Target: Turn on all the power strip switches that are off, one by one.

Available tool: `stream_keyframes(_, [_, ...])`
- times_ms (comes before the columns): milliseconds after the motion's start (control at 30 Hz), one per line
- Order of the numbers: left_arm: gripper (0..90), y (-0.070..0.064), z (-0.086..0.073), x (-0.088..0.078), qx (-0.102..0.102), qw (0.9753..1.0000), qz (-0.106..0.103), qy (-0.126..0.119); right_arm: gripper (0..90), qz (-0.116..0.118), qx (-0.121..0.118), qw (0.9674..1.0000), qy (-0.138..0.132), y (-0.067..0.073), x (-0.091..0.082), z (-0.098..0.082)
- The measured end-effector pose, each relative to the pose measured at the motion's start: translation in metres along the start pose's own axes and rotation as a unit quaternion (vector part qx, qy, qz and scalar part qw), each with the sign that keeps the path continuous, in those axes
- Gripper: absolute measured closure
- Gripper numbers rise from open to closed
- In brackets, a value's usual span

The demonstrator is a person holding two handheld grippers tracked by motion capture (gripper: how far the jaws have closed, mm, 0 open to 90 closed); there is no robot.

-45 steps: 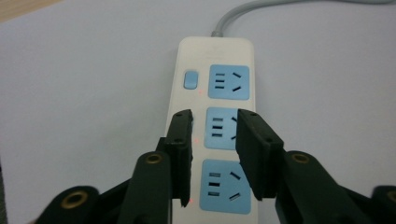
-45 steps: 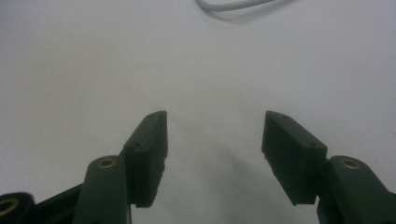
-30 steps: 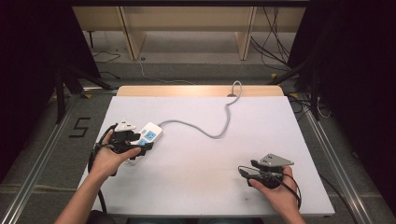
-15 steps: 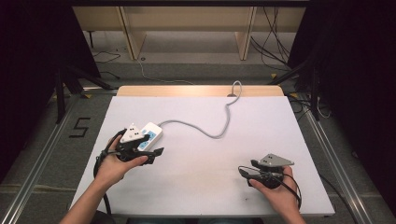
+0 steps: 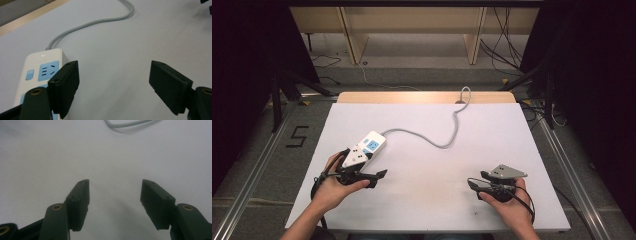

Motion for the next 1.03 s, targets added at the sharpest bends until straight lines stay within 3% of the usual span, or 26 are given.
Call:
stream_keyframes(233, [22.6, -0.003, -0.013, 0.001, 0.008, 0.9999, -0.004, 0.009, 41.3, 0.001, -0.001, 1.0000, -0.001, 0.001, 0.000, 0.000])
stream_keyframes(600, [22.3, -0.004, -0.036, 0.003, 0.018, 0.9996, 0.007, 0.019, 41.2, 0.001, -0.001, 1.0000, 0.000, 0.001, 0.001, 0.000])
stream_keyframes(1033, [21.9, -0.006, -0.037, 0.006, 0.019, 0.9997, 0.006, 0.017, 40.7, 0.001, -0.002, 1.0000, -0.004, 0.000, 0.000, 0.001])
Point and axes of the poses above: each handheld gripper's, and its own axes: x roughly forward along the jaws, z roughly out of its top, y roughly to its left, the point moved 10 cm from there along x, roughly forward along the jaws, and after that the axes turned 12 degrees about y, right-handed, at the moved point
